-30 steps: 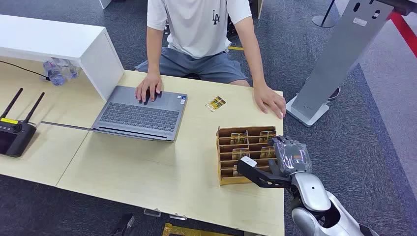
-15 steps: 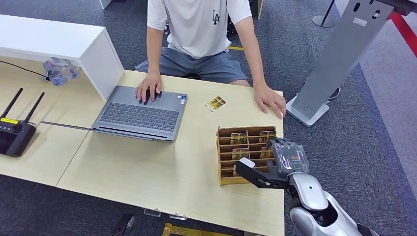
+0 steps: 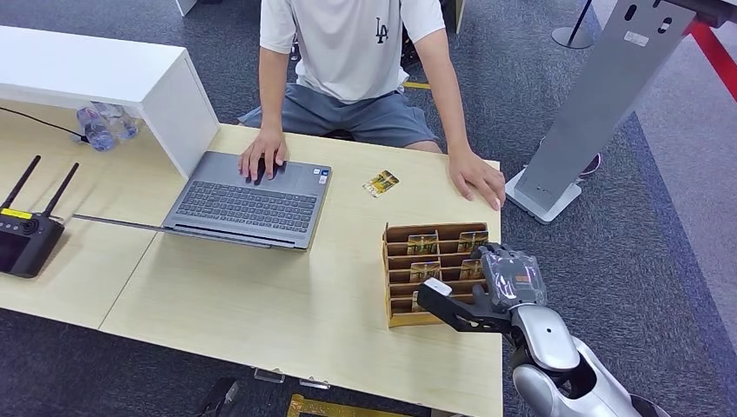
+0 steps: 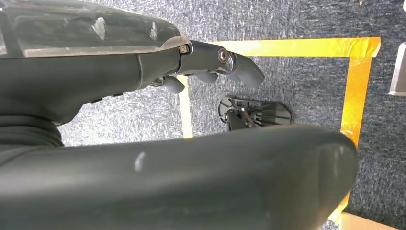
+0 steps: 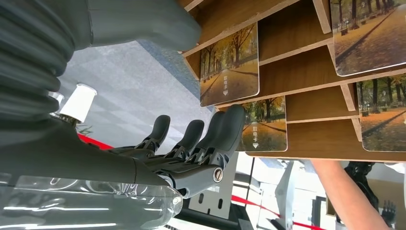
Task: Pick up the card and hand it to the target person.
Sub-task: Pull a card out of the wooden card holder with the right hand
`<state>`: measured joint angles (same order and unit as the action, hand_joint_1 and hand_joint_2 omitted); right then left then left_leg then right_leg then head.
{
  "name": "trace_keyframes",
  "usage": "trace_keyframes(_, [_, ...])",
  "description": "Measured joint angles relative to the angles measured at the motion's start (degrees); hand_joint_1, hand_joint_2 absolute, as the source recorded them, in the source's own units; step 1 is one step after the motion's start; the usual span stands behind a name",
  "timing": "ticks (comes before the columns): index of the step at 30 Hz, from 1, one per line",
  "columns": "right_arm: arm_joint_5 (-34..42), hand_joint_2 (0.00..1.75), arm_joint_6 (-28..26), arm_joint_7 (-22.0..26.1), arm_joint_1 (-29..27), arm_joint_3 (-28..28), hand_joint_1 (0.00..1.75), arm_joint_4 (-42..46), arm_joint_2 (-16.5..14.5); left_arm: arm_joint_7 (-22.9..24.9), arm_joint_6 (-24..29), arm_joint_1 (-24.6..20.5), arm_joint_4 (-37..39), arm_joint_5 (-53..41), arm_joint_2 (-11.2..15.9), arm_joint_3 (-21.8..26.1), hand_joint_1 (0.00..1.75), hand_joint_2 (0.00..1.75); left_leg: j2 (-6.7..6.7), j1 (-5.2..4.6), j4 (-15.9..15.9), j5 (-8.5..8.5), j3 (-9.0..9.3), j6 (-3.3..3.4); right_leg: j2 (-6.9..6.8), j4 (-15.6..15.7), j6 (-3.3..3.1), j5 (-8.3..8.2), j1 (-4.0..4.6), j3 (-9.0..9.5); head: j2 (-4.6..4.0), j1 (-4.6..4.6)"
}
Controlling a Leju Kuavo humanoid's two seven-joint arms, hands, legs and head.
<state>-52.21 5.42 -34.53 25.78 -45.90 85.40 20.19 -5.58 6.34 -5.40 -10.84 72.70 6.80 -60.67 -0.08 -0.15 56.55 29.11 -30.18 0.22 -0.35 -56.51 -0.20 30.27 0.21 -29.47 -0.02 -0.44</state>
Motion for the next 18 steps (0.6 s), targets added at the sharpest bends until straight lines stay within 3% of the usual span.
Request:
trace_keyframes(4, [0.1, 1.75, -0.1, 0.0, 0.1, 0.0, 0.66, -0.2, 0.0, -0.1, -0.1, 0.0, 0.0, 0.0, 0.0, 0.0, 0.0, 0.0, 0.0, 0.0, 0.0, 0.0, 0.0, 0.0, 0.0, 0.0, 0.0, 0.0, 0.0, 0.0, 0.0, 0.0])
trace_keyframes(18, [0.9, 1.75, -0.6, 0.0, 0.2, 0.0, 0.79, -0.9, 0.0, -0.1, -0.1, 0.0, 0.0, 0.3, 0.0, 0.0, 0.0, 0.0, 0.0, 0.0, 0.0, 0.0, 0.01, 0.0, 0.0, 0.0, 0.0, 0.0, 0.0, 0.01, 0.0, 0.0])
